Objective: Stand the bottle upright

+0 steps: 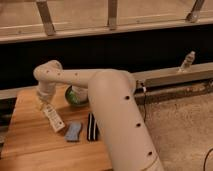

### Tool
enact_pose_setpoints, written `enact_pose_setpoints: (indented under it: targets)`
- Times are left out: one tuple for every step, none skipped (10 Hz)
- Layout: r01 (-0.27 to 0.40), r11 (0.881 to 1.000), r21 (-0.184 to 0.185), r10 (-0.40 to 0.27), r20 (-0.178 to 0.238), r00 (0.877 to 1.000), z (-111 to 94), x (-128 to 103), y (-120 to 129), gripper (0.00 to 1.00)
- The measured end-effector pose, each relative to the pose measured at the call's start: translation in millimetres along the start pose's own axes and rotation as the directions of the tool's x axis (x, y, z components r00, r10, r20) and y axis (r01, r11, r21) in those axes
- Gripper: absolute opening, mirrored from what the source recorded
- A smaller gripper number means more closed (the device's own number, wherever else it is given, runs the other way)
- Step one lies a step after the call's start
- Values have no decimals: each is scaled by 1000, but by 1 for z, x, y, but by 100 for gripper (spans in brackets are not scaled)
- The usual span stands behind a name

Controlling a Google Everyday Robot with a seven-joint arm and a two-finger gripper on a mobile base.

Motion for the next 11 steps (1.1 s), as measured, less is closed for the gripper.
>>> enact_pose_setpoints:
  targets:
    - [-1,1000,-2,1,18,1000,-1,0,-2,0]
    - [1,1000,-4,-1,41,999,-4,-2,-4,0]
    - [6,1000,-3,-5,56,998,-6,-4,-5,0]
    - [9,1000,-2,-9,74,997,-10,-6,-6,0]
    - [11,1000,-2,-11,94,996,-13,-8,-8,0]
    - [17,1000,-11,-16,142,990,-17,-9,-9,0]
    - [24,999,-26,-18,203,979,-21,-10,-13,0]
    - [28,999,-36,-19,238,971,-23,-11,-15,0]
    - [35,998,-46,-22,271,962,-25,-12,-16,0]
    - [43,998,-53,-25,296,955,-28,-14,-16,0]
    - [48,997,-54,-29,306,952,-30,-14,-16,0]
